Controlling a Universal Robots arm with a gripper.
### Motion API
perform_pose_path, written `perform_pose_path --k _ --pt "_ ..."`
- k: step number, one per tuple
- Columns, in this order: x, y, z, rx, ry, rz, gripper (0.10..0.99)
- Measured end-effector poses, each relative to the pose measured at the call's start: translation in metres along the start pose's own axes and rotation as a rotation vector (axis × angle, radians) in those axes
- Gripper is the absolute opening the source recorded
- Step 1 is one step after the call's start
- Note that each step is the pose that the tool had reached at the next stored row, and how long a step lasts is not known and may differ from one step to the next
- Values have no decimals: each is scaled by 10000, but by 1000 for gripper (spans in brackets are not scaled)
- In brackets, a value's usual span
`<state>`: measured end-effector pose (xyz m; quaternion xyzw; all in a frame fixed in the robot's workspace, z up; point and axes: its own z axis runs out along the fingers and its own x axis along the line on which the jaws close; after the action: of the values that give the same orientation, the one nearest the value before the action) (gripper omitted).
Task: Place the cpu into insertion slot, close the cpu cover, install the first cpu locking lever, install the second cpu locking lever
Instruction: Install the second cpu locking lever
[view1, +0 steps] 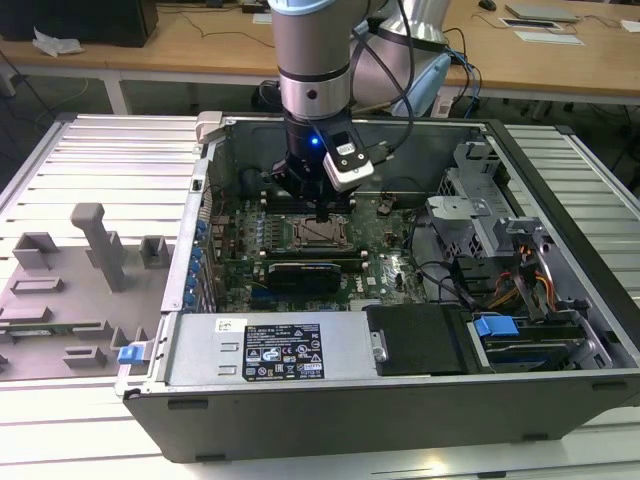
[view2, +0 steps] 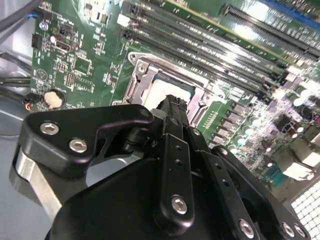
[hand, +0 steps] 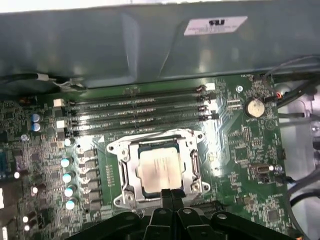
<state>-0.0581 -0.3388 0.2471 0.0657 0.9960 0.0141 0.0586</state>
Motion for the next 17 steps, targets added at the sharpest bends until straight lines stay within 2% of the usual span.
perform_pose_path --k 1,3,6,8,13,17 --pt "-3 -23 -1 1 0 6 106" --pt "-18 -137 -3 3 -2 30 106" --pt "-33 -247 -5 -9 0 32 106" --pt "-27 -261 6 -26 1 34 106" --pt "71 -287 78 -142 18 48 106" --pt "79 -287 96 -151 17 50 106"
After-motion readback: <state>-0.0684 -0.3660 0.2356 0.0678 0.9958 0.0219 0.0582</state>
